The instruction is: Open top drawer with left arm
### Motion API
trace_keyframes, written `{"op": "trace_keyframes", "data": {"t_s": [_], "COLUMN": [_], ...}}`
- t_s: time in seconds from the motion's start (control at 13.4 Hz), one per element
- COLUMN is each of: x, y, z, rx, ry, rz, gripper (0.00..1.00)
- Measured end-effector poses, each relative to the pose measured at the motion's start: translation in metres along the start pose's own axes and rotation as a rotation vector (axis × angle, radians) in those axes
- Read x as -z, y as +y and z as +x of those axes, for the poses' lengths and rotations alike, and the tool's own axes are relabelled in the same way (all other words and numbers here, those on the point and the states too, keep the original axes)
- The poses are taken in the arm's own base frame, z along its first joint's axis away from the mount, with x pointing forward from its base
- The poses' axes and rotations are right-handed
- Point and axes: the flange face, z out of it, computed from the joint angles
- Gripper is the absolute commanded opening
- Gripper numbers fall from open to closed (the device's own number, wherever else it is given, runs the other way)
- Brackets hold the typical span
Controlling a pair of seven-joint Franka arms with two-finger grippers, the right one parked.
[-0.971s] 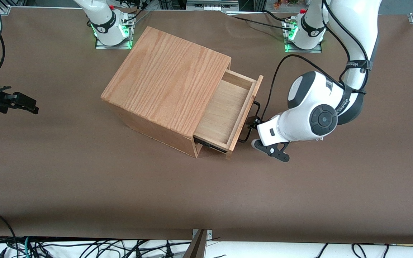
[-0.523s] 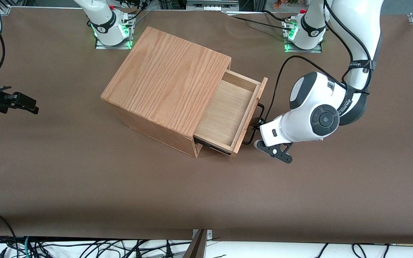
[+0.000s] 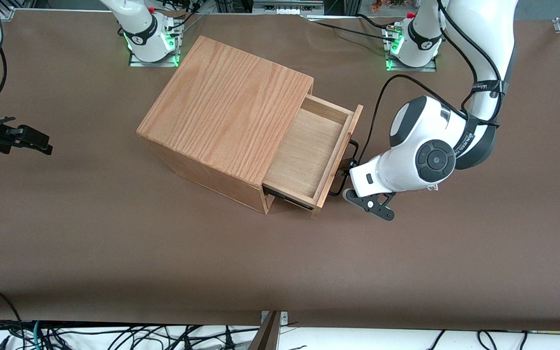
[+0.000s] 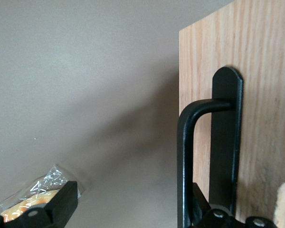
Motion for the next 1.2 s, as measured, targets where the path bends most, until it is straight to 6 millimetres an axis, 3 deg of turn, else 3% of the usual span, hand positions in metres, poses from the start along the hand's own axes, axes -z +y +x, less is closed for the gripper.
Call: {"op": "trace_keyframes", "data": {"t_s": [1.2], "x": [0.0043], "y": [-0.0021], "z": [-0.0002], "rx": [0.002], "ry": [0.005], "rz": [0.025], "gripper": [1.0]}}
